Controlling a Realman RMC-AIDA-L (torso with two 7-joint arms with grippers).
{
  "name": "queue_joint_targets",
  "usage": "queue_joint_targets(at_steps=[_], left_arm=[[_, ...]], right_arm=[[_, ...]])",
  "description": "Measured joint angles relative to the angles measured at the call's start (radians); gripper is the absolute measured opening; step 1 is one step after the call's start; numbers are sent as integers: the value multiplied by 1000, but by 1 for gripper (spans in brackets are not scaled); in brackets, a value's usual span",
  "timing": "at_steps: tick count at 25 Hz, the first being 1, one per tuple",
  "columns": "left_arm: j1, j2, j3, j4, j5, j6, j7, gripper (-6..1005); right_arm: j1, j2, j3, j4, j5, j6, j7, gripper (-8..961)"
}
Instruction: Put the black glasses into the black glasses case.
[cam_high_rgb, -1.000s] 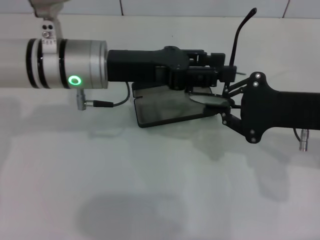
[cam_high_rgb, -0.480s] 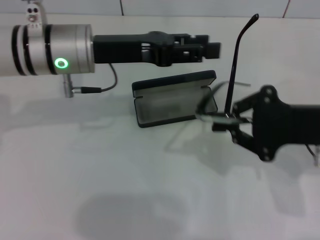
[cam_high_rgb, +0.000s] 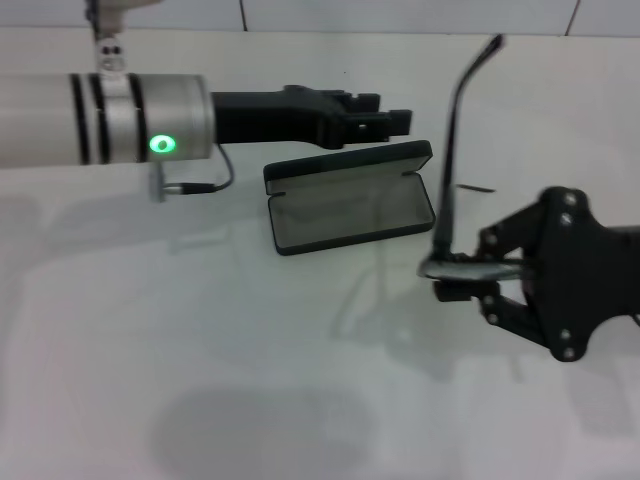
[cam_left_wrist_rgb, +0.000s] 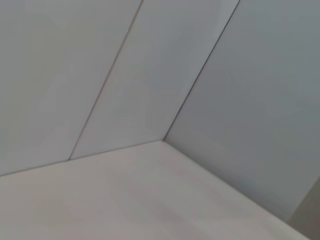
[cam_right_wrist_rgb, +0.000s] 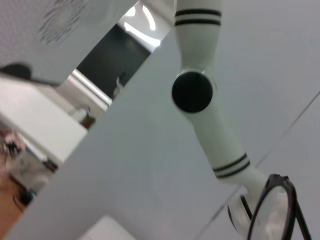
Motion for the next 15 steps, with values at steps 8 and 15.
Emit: queue_joint_targets(at_steps=[8, 15], left_arm=[[-51, -68, 7, 4, 8, -44, 145, 622], [-6, -65, 7, 8, -137, 80, 328, 622]], right_arm=[[229, -7, 19, 302, 21, -72, 128, 82], [267, -10, 61, 437, 17, -58, 162, 82]])
